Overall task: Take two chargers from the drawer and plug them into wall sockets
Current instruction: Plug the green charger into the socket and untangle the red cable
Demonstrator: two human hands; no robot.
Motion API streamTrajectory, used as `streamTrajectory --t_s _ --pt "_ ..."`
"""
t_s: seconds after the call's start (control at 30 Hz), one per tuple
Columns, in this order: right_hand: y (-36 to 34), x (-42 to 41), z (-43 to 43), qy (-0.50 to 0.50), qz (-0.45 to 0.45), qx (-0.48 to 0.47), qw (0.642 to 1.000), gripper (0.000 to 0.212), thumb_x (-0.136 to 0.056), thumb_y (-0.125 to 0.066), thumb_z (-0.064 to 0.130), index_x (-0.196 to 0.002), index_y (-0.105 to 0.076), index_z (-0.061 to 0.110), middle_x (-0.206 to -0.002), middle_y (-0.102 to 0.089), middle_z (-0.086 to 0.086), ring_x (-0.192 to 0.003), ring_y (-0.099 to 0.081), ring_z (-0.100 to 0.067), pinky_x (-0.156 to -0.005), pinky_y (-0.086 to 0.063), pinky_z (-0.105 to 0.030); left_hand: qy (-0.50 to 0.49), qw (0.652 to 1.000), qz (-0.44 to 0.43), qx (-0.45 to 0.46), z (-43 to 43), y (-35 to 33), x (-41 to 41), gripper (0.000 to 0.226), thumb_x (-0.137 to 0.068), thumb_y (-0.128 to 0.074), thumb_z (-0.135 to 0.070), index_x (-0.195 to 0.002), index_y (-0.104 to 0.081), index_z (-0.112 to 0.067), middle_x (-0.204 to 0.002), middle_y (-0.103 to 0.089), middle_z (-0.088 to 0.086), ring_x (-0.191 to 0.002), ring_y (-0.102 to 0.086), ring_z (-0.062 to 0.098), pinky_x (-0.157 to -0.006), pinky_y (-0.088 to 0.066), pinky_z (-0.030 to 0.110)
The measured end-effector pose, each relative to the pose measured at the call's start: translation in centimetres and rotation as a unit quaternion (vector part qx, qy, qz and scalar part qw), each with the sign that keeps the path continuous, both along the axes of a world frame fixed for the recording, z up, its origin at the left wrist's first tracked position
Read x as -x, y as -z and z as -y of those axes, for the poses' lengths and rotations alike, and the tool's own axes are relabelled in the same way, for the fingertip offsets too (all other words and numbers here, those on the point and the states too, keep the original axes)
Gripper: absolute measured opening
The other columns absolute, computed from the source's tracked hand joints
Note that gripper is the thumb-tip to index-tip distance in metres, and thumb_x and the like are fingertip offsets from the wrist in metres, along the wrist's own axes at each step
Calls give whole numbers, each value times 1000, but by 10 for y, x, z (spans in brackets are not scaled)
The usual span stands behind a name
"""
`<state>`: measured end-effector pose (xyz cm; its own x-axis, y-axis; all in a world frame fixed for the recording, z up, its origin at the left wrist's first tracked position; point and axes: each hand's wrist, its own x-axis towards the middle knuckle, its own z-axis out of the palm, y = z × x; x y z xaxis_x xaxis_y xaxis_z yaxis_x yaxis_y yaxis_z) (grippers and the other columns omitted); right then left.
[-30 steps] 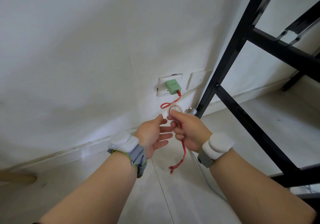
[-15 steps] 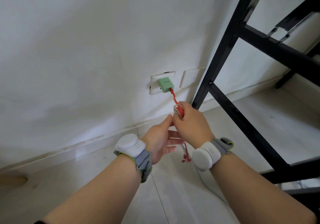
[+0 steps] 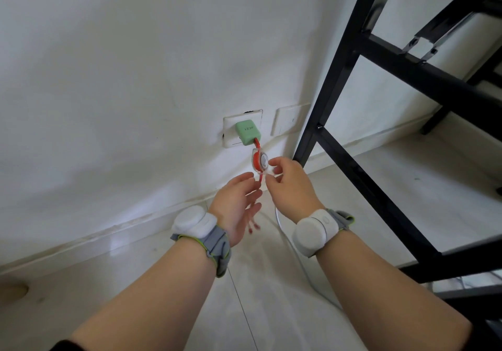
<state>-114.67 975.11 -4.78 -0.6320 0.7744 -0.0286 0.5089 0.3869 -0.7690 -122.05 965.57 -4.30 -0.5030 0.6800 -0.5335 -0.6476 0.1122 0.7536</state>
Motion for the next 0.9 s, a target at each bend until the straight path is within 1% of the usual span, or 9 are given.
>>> streamTrajectory --t_s 0.1,0.17,0.23,0.3,0.37,0.4,0.53,0.67,0.9 --pt "3 4 -9 34 -19 32 999 36 -90 -49 27 -126 -47 20 -122 -48 -5 -98 -57 -22 -91 -49 -41 -5 1000 -17 14 3 -1 7 23 -92 -46 -19 -112 -57 -20 -101 -63 1 -99 -60 18 -85 -48 31" --pt "4 16 -15 42 -10 46 998 47 -90 -48 39 -132 -44 19 -130 -47 -7 -104 -58 -29 -93 -48 -45 -14 999 -23 22 6 -2 15 22 -93 -45 -19 -110 -58 -20 -104 -63 2 -101 -60 19 -88 -48 32" --pt "5 31 -20 41 8 33 999 56 -89 -46 48 -136 -41 17 -133 -49 -5 -111 -55 -26 -95 -45 -40 -27 999 -29 29 10 -3 23 21 -93 -44 -20 -107 -60 -20 -104 -64 3 -102 -61 21 -88 -48 33" --pt "3 49 -24 28 22 17 999 56 -87 -47 45 -134 -42 15 -118 -56 0 -99 -57 -20 -82 -47 -33 -37 998 -30 31 14 -3 30 20 -93 -44 -20 -104 -61 -20 -103 -65 4 -100 -62 22 -86 -50 33" --pt "3 65 -30 14 50 -22 998 44 -86 -49 45 -117 -51 14 -95 -58 3 -80 -52 -17 -58 -39 -24 -46 998 -26 28 17 -5 35 19 -92 -45 -21 -102 -62 -20 -101 -66 4 -96 -64 21 -81 -51 32" --pt "3 72 -32 15 68 -39 997 39 -85 -50 46 -105 -54 13 -86 -57 3 -74 -51 -18 -51 -32 -23 -49 998 -23 25 18 -6 37 20 -92 -46 -22 -104 -62 -19 -99 -66 4 -94 -64 21 -79 -51 31" --pt "-2 92 -41 35 91 -84 992 36 -83 -53 49 -66 -48 17 -59 -49 4 -58 -51 -21 -44 -29 -23 -51 998 -21 23 24 -10 47 21 -91 -48 -24 -106 -62 -18 -92 -67 3 -87 -64 20 -78 -50 32" --pt "-1 90 -47 26 102 -106 989 40 -84 -53 49 -66 -45 15 -57 -46 3 -51 -45 -13 -44 -26 -24 -54 998 -19 29 26 -10 55 17 -90 -48 -23 -97 -63 -18 -83 -66 2 -79 -62 18 -75 -48 29" --pt "-11 93 -47 18 154 -101 983 42 -85 -51 48 -60 -39 17 -56 -47 1 -49 -45 -14 -42 -28 -25 -49 997 -44 48 23 -14 49 14 -88 -51 -22 -93 -63 -17 -77 -65 2 -71 -61 17 -68 -47 26"
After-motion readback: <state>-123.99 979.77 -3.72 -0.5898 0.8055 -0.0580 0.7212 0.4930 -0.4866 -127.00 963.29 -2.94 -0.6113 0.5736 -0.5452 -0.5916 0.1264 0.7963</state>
